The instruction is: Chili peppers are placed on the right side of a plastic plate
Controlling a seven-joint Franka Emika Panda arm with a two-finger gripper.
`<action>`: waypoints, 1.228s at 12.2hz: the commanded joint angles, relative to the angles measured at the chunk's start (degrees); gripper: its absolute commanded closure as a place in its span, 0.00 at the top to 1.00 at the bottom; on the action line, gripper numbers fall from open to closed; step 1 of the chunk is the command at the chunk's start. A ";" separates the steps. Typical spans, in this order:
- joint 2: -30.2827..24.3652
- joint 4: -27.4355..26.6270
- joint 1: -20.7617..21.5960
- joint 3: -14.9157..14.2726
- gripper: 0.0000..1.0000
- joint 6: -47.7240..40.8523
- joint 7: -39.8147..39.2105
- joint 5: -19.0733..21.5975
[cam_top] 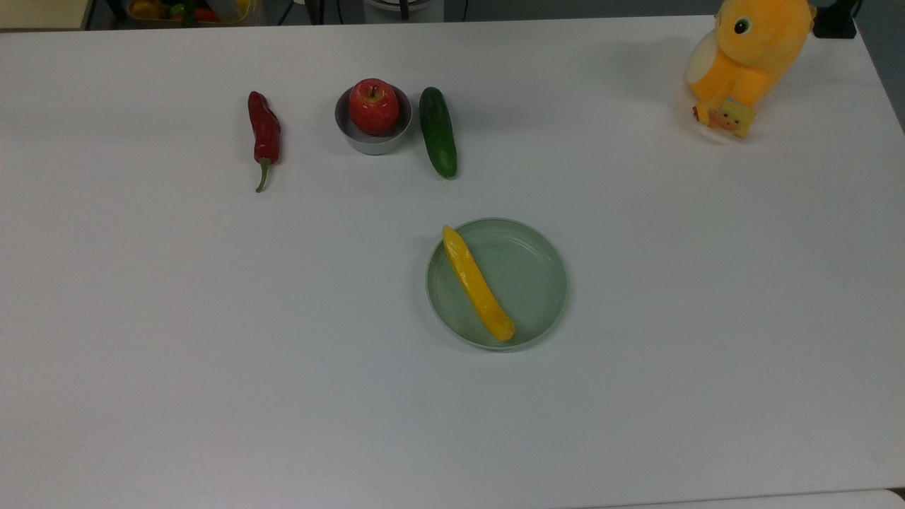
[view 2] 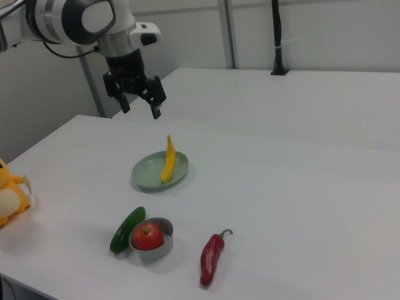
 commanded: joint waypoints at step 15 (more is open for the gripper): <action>-0.76 -9.96 -10.80 -2.23 1.00 -2.74 -31.25 -5.41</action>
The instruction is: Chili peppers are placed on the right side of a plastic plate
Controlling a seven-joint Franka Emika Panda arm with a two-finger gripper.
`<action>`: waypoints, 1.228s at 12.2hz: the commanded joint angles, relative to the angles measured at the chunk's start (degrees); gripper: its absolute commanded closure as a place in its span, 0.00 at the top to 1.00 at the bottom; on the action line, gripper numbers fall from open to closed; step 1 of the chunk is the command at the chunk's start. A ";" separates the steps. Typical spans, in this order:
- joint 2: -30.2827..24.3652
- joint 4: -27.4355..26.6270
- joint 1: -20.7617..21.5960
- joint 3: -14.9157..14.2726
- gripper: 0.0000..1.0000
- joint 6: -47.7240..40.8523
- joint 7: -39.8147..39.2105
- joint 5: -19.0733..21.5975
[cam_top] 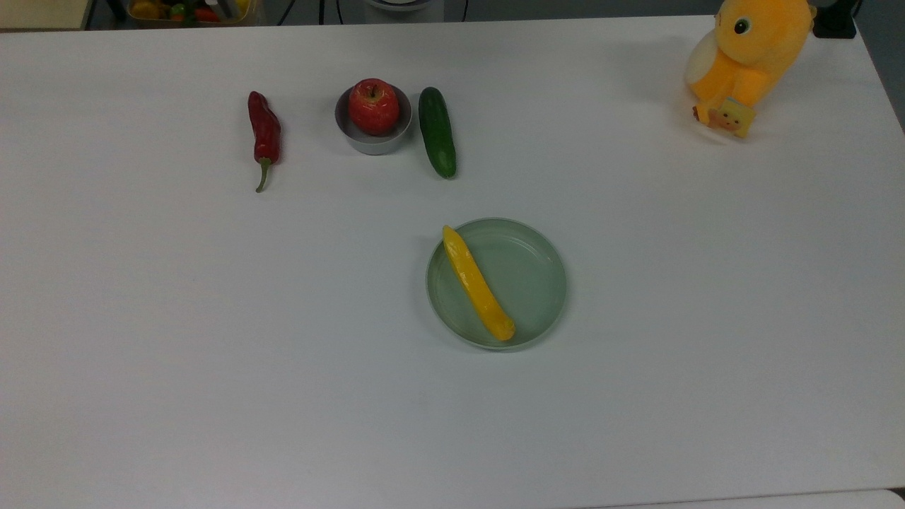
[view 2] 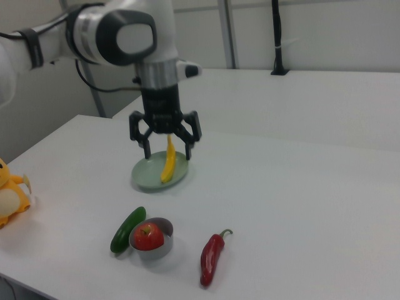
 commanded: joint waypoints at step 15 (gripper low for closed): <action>11.31 -24.08 -0.87 -3.14 0.99 38.34 -0.33 -6.41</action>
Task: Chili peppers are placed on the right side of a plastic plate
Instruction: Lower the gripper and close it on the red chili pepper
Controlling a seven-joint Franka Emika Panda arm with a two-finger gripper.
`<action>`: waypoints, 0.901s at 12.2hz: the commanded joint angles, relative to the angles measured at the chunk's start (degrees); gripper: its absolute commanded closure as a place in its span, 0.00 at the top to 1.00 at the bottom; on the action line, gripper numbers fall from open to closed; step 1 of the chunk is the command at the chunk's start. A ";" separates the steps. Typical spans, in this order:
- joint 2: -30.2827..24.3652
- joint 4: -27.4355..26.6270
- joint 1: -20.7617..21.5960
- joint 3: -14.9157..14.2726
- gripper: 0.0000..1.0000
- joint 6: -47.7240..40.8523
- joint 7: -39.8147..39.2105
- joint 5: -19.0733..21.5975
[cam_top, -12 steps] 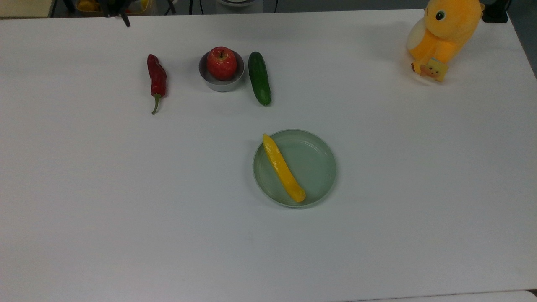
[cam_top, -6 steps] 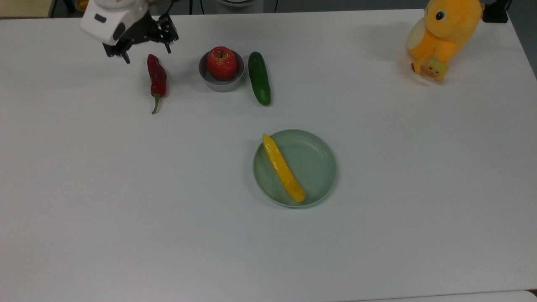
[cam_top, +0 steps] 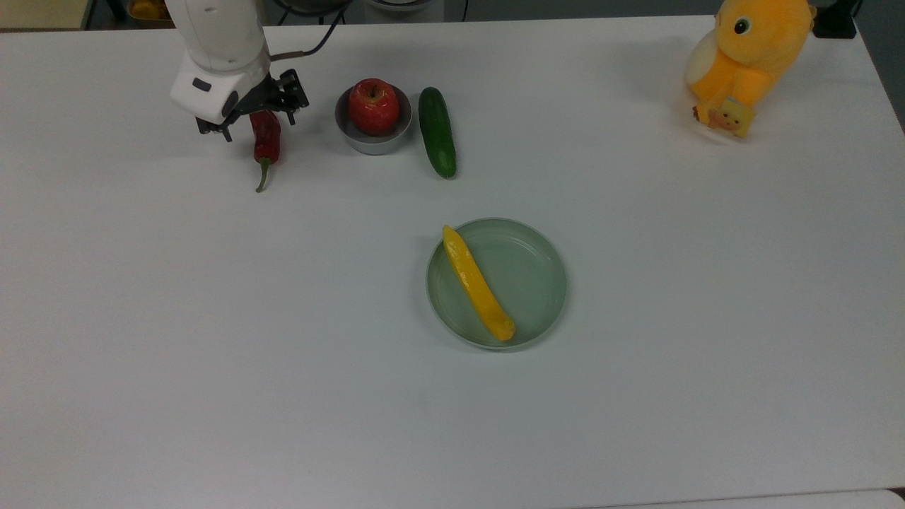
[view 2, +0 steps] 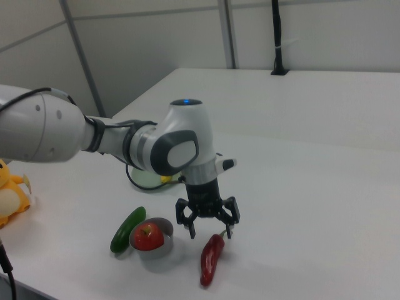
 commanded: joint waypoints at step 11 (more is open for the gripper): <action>1.01 3.60 0.79 0.13 0.00 -2.02 3.11 -2.71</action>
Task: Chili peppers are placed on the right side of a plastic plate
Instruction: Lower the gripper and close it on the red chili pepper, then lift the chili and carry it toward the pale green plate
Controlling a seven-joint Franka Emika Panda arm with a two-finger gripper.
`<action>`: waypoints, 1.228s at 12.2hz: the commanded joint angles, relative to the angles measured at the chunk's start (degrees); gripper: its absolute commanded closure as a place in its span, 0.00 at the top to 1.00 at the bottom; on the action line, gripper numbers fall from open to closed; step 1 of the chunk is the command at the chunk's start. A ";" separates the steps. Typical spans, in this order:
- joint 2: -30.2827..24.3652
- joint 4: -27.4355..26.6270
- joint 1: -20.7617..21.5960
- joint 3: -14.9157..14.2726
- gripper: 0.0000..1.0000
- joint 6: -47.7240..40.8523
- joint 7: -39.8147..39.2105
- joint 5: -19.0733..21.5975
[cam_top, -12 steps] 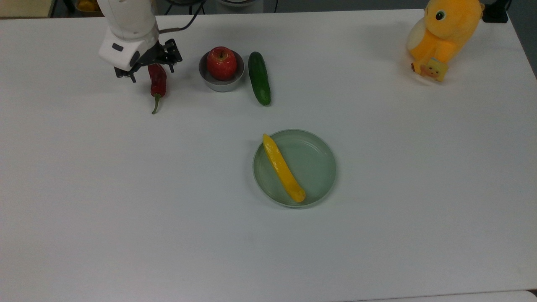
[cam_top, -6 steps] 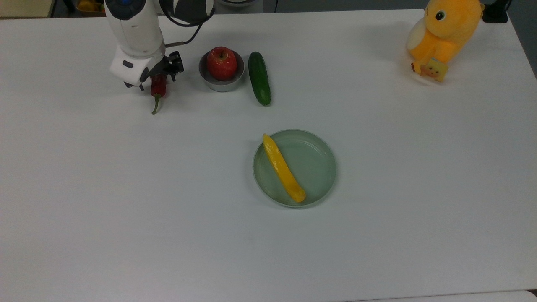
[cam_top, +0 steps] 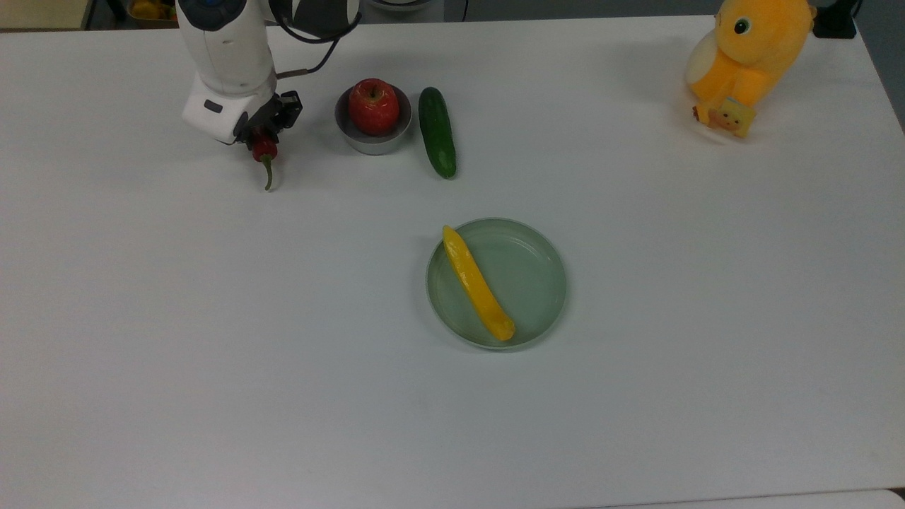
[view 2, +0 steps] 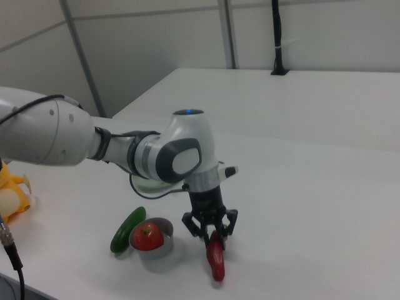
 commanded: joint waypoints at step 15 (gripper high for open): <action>17.15 27.24 8.70 7.33 0.01 19.23 23.70 22.66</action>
